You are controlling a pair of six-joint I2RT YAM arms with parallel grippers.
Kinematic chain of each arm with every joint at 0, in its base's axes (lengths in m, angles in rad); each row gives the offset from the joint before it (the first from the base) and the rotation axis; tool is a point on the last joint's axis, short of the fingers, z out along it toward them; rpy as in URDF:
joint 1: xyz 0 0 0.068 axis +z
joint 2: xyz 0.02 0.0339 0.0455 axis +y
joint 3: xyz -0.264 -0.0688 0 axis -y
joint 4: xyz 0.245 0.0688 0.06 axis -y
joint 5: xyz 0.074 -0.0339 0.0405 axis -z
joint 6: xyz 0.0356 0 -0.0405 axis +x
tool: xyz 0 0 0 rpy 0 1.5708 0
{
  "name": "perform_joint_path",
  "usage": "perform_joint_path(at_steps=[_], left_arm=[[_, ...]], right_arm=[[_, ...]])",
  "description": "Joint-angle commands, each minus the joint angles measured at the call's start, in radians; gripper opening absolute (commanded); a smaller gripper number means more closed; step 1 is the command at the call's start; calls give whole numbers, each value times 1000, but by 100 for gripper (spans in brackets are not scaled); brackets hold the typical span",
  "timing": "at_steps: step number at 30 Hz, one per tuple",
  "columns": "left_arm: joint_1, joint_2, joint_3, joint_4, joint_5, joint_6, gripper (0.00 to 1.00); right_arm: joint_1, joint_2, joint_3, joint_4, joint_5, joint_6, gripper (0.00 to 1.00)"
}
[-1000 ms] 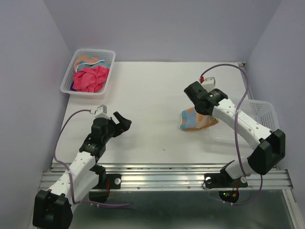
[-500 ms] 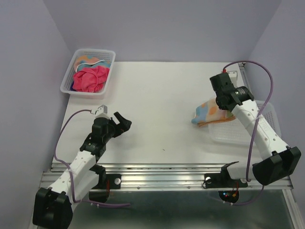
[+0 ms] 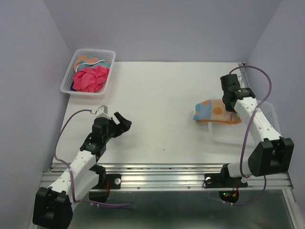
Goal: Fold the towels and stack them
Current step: Neatly place the folded towel into the bin
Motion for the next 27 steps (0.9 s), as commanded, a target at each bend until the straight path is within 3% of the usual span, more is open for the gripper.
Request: perform_joint_path(at_steps=[1,8,27], left_arm=[[-5,2,30,43,-1,20,99],[-7,4,27,45,-7,22,99],[-5,7,27,48,-6,25,99]], right_arm=[[-32,54,-77,96,-24,-15,1],[-103,158,-117,131,7,-7,1],[-167,216,-147,214,34,-104,1]])
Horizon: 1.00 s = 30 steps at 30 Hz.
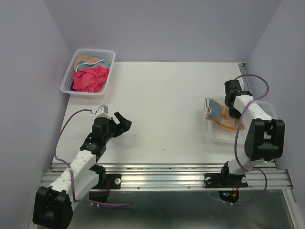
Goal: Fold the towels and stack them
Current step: Neatly place the folded towel into the bin
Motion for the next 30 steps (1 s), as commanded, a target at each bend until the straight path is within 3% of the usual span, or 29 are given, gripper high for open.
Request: perform_joint_path(at_steps=[1,18,30], left_arm=[[-5,-4,27,41,-3,22,99],[-5,-8,22,44,-4,22,99],[-5,5,24,51,0,25,99]], right_arm=[[-8,23,-26,59,40,-54,1],[-57,32,-4,62,138,-49,1],[-90,23,23,143,127,-138,1]])
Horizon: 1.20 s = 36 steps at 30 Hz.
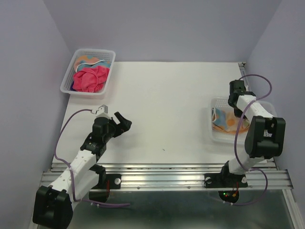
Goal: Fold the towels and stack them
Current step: Neatly place the folded towel into the bin
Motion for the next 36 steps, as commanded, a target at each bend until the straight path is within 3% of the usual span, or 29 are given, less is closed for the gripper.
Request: perform_joint_path(at_steps=[1,13,16,20,21,23,24,28,31,32,36], left_arm=[[-5,2,24,47,1,20,99],[-5,21,27,50,1,24,99],[-5,18,27,50,3,26,99],[-5,6,25,50,1,27,99],[-5,4,25,50,4,27,99],[-5,2,24,49,4,27,99],[-5,-1,24,50,3,27,99],[-5,-7,33,52,4,26,99],[-7,1,76,46,-14,20,99],[-5,4,97,40,-36,15,99],[-5,64,266,-6,-135,30,99]], right_arm=[[-20,-16,36,83,48,-46,1],[-63,4,62,100,19,-100,3],[-63,6,76,94,28,-97,8],[-63,-13,96,39,39,-48,42],[-63,-17,110,13,42,-36,69],[-63,-36,128,-18,40,1,95],[-63,-43,136,-31,40,14,100],[-63,-102,203,-96,1,104,100],[-49,-183,231,-93,-133,157,100],[-38,-209,246,-82,-242,167,100],[145,-321,222,84,-446,196,100]])
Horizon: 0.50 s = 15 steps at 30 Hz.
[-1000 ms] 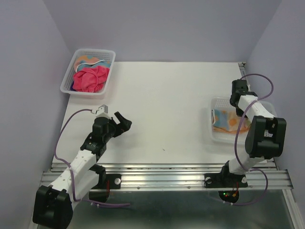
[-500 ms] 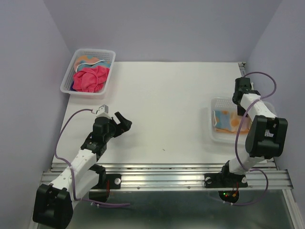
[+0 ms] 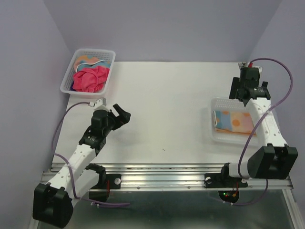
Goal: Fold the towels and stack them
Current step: Neatly place the folded towel into the bin, then grab crumpled towel
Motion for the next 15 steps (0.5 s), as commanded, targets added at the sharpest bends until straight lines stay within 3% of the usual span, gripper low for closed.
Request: perform_joint_path(at_steps=[1,3,7,15], left_arm=[[-4,73,258,-7,-133,31,99],[-2,127,358,-59,-246,49,99],[54,326,623,-140,-329,118,99],[321,725,982,-194,-167,246,99]], right_arm=[[188,-97,32,179,-248,77,100],[294,-97,13,278,-370,88,100],[441,-45,-27,419,-389,108,100],[546,48,-116,641,-458,119,100]])
